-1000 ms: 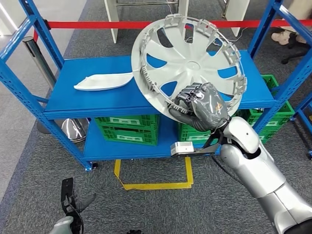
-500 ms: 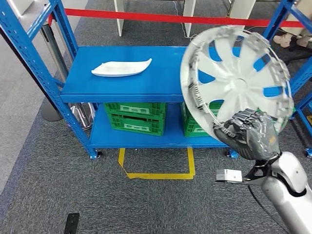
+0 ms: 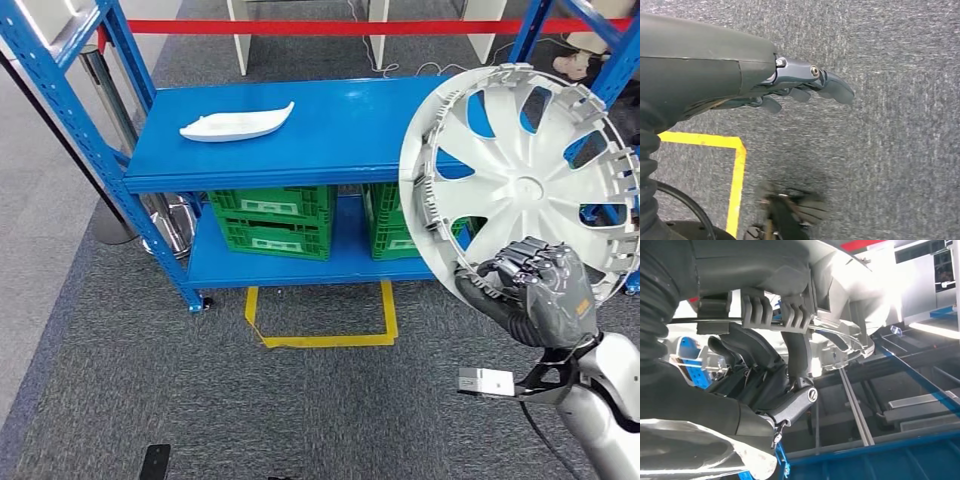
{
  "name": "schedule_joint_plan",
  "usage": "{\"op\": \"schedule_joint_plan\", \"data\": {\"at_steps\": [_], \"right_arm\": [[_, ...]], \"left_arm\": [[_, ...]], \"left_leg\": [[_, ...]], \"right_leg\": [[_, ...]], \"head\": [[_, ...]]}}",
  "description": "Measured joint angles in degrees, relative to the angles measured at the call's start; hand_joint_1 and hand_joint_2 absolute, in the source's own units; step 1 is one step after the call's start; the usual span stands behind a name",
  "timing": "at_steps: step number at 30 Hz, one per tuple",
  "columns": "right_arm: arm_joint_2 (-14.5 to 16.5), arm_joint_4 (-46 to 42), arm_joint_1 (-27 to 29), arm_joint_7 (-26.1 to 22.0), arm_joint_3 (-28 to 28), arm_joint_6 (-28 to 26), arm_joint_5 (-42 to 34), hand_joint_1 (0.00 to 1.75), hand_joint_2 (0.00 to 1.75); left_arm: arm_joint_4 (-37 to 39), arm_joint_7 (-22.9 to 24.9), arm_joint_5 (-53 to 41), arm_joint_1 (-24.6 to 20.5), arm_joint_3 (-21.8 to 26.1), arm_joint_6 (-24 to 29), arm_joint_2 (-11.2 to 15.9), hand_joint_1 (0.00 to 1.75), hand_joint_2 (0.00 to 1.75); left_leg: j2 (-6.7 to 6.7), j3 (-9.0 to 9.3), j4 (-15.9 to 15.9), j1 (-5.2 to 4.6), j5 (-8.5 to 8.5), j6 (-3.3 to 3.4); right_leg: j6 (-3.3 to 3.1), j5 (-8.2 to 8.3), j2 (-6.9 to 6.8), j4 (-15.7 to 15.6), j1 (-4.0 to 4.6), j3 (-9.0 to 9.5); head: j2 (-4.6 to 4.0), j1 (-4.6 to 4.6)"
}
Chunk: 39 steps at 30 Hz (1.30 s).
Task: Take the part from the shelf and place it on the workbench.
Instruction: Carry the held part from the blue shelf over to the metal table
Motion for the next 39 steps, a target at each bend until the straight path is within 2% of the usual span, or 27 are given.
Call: {"op": "schedule_joint_plan", "data": {"at_steps": [1, 2, 3, 4, 5, 7, 8, 10, 12, 14, 15, 16, 17, 18, 20, 21, 23, 25, 27, 29, 31, 32, 33, 34, 36, 38, 39], "right_arm": [[0.0, 0.0, 0.0, 0.0, -0.1, 0.0, 0.0, 1.75, 1.75], [0.0, 0.0, 0.1, 0.0, -0.1, 0.0, 0.0, 1.75, 1.75], [0.0, 0.0, 0.2, -0.1, -0.1, 0.0, 0.0, 1.75, 1.75], [0.0, -0.1, 0.3, -0.1, -0.1, 0.0, 0.0, 1.75, 1.75], [0.0, -0.2, 0.4, -0.1, -0.2, 0.0, 0.0, 1.75, 1.75], [0.0, -0.3, 0.5, 0.0, -0.3, 0.1, 0.0, 1.75, 1.75], [0.0, -0.4, 0.6, 0.0, -0.4, 0.3, 0.0, 1.75, 1.75], [0.0, -0.4, 0.5, 0.1, -0.4, 1.1, -0.1, 1.75, 1.75], [0.0, -0.4, 0.4, 0.2, -0.4, 2.0, -0.6, 1.75, 1.75], [0.0, -0.4, 0.2, 0.4, -0.3, 2.6, -1.1, 1.75, 1.75], [0.0, -0.4, 0.2, 0.4, -0.2, 2.7, -1.3, 1.75, 1.75], [0.0, -0.4, 0.3, 0.5, -0.1, 2.9, -1.6, 1.75, 1.75], [0.0, -0.4, 0.4, 0.6, -0.1, 3.1, -1.8, 1.75, 1.75], [0.0, -0.4, 0.4, 0.7, -0.1, 3.1, -2.0, 1.75, 1.75], [0.0, -0.6, 0.6, 0.9, -0.2, 3.2, -2.4, 1.75, 1.75], [0.0, -0.7, 0.7, 1.0, -0.4, 3.2, -2.6, 1.75, 1.75], [0.0, -0.9, 1.1, 1.1, -0.7, 3.3, -2.9, 1.75, 1.75], [0.0, -1.1, 1.7, 1.1, -1.0, 3.4, -3.1, 1.75, 1.75], [0.0, -1.4, 2.1, 1.0, -1.1, 3.6, -3.2, 1.75, 1.75], [0.0, -1.8, 2.4, 1.0, -1.1, 3.8, -3.2, 1.75, 1.75], [0.0, -1.9, 2.8, 1.0, -1.1, 3.9, -3.2, 1.75, 1.75], [0.0, -1.9, 2.9, 1.0, -1.1, 4.0, -3.2, 1.75, 1.75], [0.0, -1.9, 3.0, 1.0, -1.1, 4.0, -3.2, 1.75, 1.75], [0.0, -2.0, 3.1, 1.0, -1.1, 4.0, -3.2, 1.75, 1.75], [0.0, -2.2, 3.2, 1.2, -1.2, 4.0, -3.2, 1.75, 1.75], [0.0, -2.7, 3.7, 1.4, -1.3, 4.1, -3.3, 1.75, 1.75], [-0.1, -3.0, 4.2, 1.5, -1.5, 4.1, -3.3, 1.75, 1.75]], "left_arm": [[0.0, 0.0, 0.0, 0.0, 0.0, 0.0, 0.0, 0.0, 1.75], [0.0, 0.0, 0.0, -0.1, 0.0, 0.0, 0.0, 0.0, 1.75], [0.0, 0.0, 0.0, -0.1, 0.0, 0.0, 0.0, 0.0, 1.75], [0.0, 0.0, 0.0, -0.1, 0.0, 0.0, 0.1, 0.0, 1.75], [0.0, 0.0, 0.0, -0.2, 0.0, 0.0, 0.1, 0.0, 1.75], [0.0, 0.0, 0.0, -0.3, 0.0, 0.0, 0.2, 0.0, 1.75], [0.0, 0.0, 0.1, -0.4, 0.0, 0.1, 0.2, 0.0, 1.75], [0.1, 0.0, 0.3, -0.3, 0.0, 0.4, 0.1, 0.0, 1.75], [0.1, 0.0, 0.5, -0.4, 0.1, 0.7, 0.1, 0.0, 1.75], [0.1, 0.2, 0.5, -0.4, 0.1, 0.8, 0.1, 0.0, 1.75], [0.1, 0.4, 0.5, -0.4, 0.1, 0.8, 0.1, 0.0, 1.75], [0.1, 0.6, 0.5, -0.4, 0.1, 0.7, 0.1, 0.0, 1.75], [0.1, 0.7, 0.5, -0.4, 0.1, 0.6, 0.2, 0.0, 1.75], [0.1, 0.8, 0.5, -0.4, 0.1, 0.5, 0.2, 0.0, 1.75], [0.1, 0.9, 0.5, -0.4, 0.1, 0.4, 0.2, 0.0, 1.75], [0.1, 0.9, 0.5, -0.4, 0.1, 0.4, 0.2, 0.0, 1.75], [0.1, 0.9, 0.5, -0.4, 0.2, 0.5, 0.2, 0.0, 1.75], [0.1, 0.9, 0.5, -0.4, 0.2, 0.6, 0.3, 0.0, 1.75], [0.2, 0.9, 0.4, -0.4, 0.2, 0.6, 0.4, 0.0, 1.75], [0.2, 1.0, 0.3, -0.3, 0.3, 0.6, 0.4, 0.0, 1.75], [0.3, 1.1, 0.3, -0.2, 0.5, 0.6, 0.4, 0.0, 1.75], [0.4, 1.1, 0.3, -0.2, 0.5, 0.6, 0.4, 0.0, 1.75], [0.4, 1.1, 0.3, -0.2, 0.5, 0.6, 0.4, 0.0, 1.75], [0.4, 1.1, 0.3, -0.2, 0.5, 0.6, 0.5, 0.0, 1.75], [0.4, 1.1, 0.3, -0.1, 0.6, 0.6, 0.6, 0.0, 1.75], [0.5, 1.1, 0.1, -0.1, 0.6, 0.6, 0.7, 0.0, 1.75], [0.5, 1.2, -0.1, -0.1, 0.6, 0.5, 0.6, 0.0, 1.75]], "left_leg": [[0.0, 0.38, 2.0, 0.07, -0.12, -0.09], [0.0, 1.48, 2.2, 0.12, 0.91, -0.11], [-0.01, 3.43, 0.4, 0.15, 2.5, -0.02], [-0.06, 6.14, -3.0, 0.15, 3.68, 0.19], [-0.14, 9.15, -7.3, 0.08, 3.93, 0.48], [-0.28, 13.07, -13.6, -0.17, 3.13, 1.06], [-0.27, 13.56, -14.9, -0.36, 2.81, 1.29], [0.17, 12.84, -15.3, -0.36, 3.73, 1.98], [0.95, 11.84, -15.7, -0.09, 4.88, 2.83], [1.71, 10.67, -15.7, -0.07, 5.81, 3.24], [2.12, 10.09, -15.7, -0.12, 6.21, 3.26], [2.56, 9.54, -15.6, -0.17, 6.61, 3.25], [3.04, 9.06, -15.6, -0.19, 6.94, 3.19], [3.53, 8.7, -15.5, -0.18, 7.18, 3.1], [4.46, 8.29, -15.3, -0.32, 7.47, 2.8], [4.88, 8.12, -15.1, -0.52, 7.58, 2.58], [5.92, 7.85, -14.8, -0.93, 7.77, 2.2], [6.77, 7.69, -14.5, -0.94, 7.6, 1.87], [4.75, 6.91, -12.1, -0.58, 5.55, 1.31], [1.59, 4.38, -5.4, -0.18, 1.49, 0.85], [0.54, 1.78, 1.4, -0.09, -1.12, 0.81], [0.38, 1.5, 2.3, -0.1, -0.83, 0.93], [0.18, 2.19, 1.0, -0.11, 0.55, 1.16], [-0.43, 3.65, -2.2, -0.12, 2.73, 1.5], [-3.57, 6.59, -9.1, 0.04, 6.37, 2.36], [-5.56, 7.66, -12.0, 0.08, 7.43, 2.78], [-5.16, 7.67, -12.3, 0.02, 7.52, 2.74]], "right_leg": [[0.05, 0.58, 0.0, 0.2, 0.01, -0.94], [0.15, 1.11, 0.01, 0.5, 0.01, -1.9], [0.31, 1.61, 0.02, 0.7, 0.0, -2.86], [0.52, 2.07, 0.04, 1.1, 0.0, -3.68], [0.81, 2.51, 0.03, 1.4, 0.06, -4.4], [1.49, 3.52, -0.03, 1.5, 0.07, -5.17], [1.82, 4.07, -0.03, 1.3, 0.04, -5.37], [2.39, 4.76, 0.24, 1.1, -0.05, -5.92], [2.93, 2.44, 0.42, 3.7, -0.09, -7.62], [3.44, -2.36, 0.37, 11.0, -0.22, -10.27], [3.64, -4.24, 0.35, 14.7, -0.25, -11.28], [3.76, -5.21, 0.33, 16.9, -0.26, -11.43], [3.81, -5.18, 0.26, 16.9, -0.26, -10.39], [3.79, -4.21, 0.03, 14.3, -0.26, -8.11], [3.63, -1.93, -2.12, 5.8, -0.05, -2.05], [3.31, -1.33, -3.26, 2.6, 0.12, 0.03], [2.55, -1.27, -4.28, 0.2, 0.47, 1.19], [1.74, -0.83, -2.91, 0.2, 0.32, 0.71], [0.94, -0.36, -1.57, 0.2, 0.09, 0.38], [0.31, 0.01, -0.15, 0.2, 0.03, 0.01], [0.02, 0.22, 1.46, 0.3, 0.16, -0.32], [-0.03, 0.28, 2.29, 0.4, 0.26, -0.42], [-0.05, 0.3, 3.13, 0.5, 0.36, -0.47], [-0.04, 0.31, 3.94, 0.6, 0.44, -0.48], [0.08, 0.35, 5.46, 0.9, 0.44, -0.76], [0.59, 0.62, 6.87, 1.2, 0.11, -1.48], [1.0, 0.86, 7.54, 1.2, -0.04, -1.83]], "head": [[0.0, 0.01], [0.0, -0.01], [0.0, -0.02], [0.0, -0.03], [0.0, -0.02], [0.01, 0.04], [0.01, 0.04], [0.01, 0.03], [0.0, 0.19], [0.0, 0.32], [0.0, 0.32], [0.0, 0.31], [0.0, 0.32], [0.0, 0.31], [0.0, 0.33], [0.01, 0.31], [0.01, 0.24], [0.0, 0.2], [0.0, 0.14], [0.0, 0.07], [0.0, 0.08], [0.0, 0.08], [0.0, 0.08], [0.0, 0.08], [0.0, 0.16], [0.0, 0.04], [0.0, -0.03]]}}
